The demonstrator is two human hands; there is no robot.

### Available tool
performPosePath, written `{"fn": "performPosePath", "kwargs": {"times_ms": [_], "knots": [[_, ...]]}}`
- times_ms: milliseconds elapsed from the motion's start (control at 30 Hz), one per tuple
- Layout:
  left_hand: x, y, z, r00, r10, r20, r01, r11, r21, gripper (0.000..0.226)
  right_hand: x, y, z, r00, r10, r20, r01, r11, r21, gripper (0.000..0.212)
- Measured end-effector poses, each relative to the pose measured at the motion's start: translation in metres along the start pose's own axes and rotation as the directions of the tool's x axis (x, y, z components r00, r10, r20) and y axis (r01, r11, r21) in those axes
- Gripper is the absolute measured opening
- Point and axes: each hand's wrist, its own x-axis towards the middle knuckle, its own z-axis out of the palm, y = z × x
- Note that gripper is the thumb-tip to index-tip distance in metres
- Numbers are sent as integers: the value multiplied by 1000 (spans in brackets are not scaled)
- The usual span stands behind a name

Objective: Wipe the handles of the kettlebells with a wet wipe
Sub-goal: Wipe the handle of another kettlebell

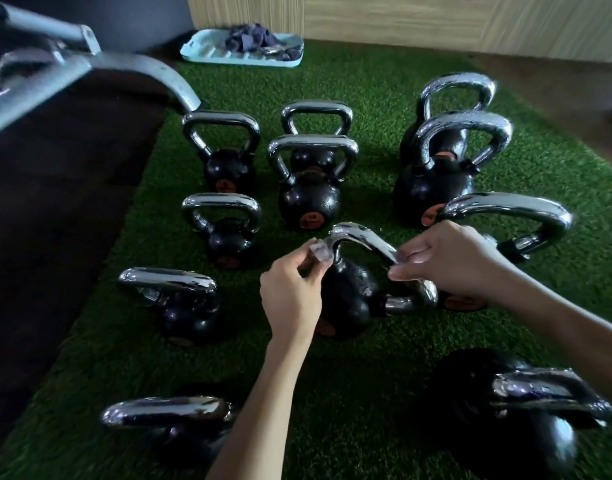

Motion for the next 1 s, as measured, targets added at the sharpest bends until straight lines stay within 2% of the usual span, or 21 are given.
{"fn": "performPosePath", "kwargs": {"times_ms": [100, 233, 300, 367, 433, 500, 533, 567, 667, 733, 833, 933, 1000], "knots": [[2, -7, -3, 998, -38, -55, 32, 994, -101, 39, 6, -20, 11, 999, 9, -31, -9, 1000, 14, 30], [16, -14, -12, 977, -212, -26, 207, 969, -134, 35, 15, -58, 19, 996, 6, -86, -6, 1000, -2, 22], [22, -19, -16, 945, -323, 49, 326, 925, -196, 29, 20, -71, 22, 997, -4, -82, 1, 999, -34, 24], [26, -19, -18, 894, -411, 178, 447, 837, -315, 21, 21, -74, 22, 997, 5, -76, -8, 999, -49, 25], [28, -10, -19, 834, -458, 310, 550, 741, -385, 22, 19, -70, 19, 998, 21, -59, -24, 999, -37, 24], [29, -6, -19, 793, -485, 369, 608, 668, -430, 22, 18, -66, 18, 998, 34, -53, -34, 999, -1, 22], [28, -4, -18, 803, -475, 360, 595, 677, -432, 22, 18, -66, 18, 998, 35, -56, -35, 999, 10, 22], [27, -5, -15, 838, -436, 328, 542, 730, -416, 24, 18, -66, 19, 998, 29, -63, -29, 999, 14, 23], [21, -14, -8, 916, -369, 156, 398, 801, -446, 24, 18, -71, 22, 997, 2, -74, -3, 1000, -13, 24], [19, -16, -7, 923, -379, 65, 367, 820, -439, 38, 18, -70, 22, 998, 8, -67, -8, 1000, 1, 23], [16, -18, -5, 927, -372, -55, 312, 842, -440, 40, 18, -65, 18, 998, 32, -50, -29, 997, 74, 19], [17, -13, -7, 955, -254, -156, 167, 890, -425, 37, 20, -61, 19, 1000, 9, -27, -6, 996, 93, 15], [21, -14, -13, 971, -176, -161, 91, 898, -431, 31, 24, -56, 20, 999, -28, 24, 26, 994, 104, 10]]}}
